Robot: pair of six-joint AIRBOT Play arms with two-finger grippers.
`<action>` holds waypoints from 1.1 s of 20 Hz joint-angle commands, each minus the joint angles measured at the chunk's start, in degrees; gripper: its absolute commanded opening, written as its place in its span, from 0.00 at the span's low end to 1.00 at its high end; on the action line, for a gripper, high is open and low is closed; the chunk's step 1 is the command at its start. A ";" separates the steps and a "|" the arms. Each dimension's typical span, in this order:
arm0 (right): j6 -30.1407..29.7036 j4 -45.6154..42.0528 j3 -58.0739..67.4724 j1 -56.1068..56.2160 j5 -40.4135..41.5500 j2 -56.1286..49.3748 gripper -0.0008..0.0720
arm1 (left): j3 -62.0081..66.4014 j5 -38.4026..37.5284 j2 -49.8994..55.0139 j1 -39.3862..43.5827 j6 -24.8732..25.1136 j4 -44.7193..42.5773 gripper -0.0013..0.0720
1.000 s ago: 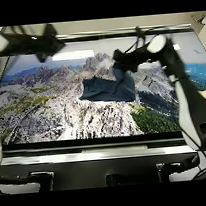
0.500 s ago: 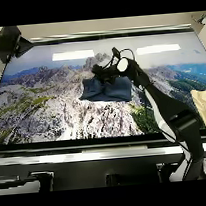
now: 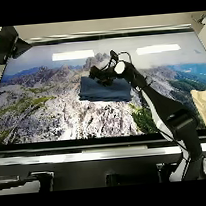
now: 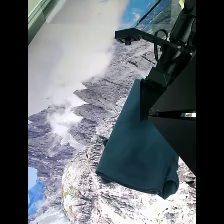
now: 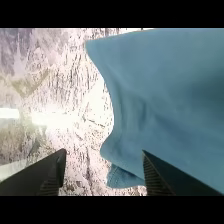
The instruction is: Fold the clothes and pants, and hang the long-sleeved shirts on hangers.
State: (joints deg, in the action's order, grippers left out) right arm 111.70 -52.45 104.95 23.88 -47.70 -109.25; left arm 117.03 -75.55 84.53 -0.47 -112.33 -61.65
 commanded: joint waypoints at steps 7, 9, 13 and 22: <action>-13.53 -6.51 0.02 -22.82 -26.84 9.81 0.97 | -0.02 -0.07 -0.04 -0.04 0.11 -0.15 0.04; -18.16 -3.82 0.02 -29.14 -31.61 8.17 0.97 | -0.02 -0.07 -0.04 -0.04 0.13 -0.15 0.04; -24.55 4.22 0.02 -33.97 -34.82 1.86 0.98 | -0.02 -0.09 -0.04 -0.04 0.57 -1.03 0.04; -28.89 9.97 0.02 -32.50 -35.78 -9.44 0.98 | -0.02 -0.09 -0.04 -0.04 0.55 -1.64 0.04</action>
State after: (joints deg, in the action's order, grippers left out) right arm 84.68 -44.10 104.99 -9.30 -83.18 -116.29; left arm 117.03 -75.66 84.53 -0.49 -111.81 -63.11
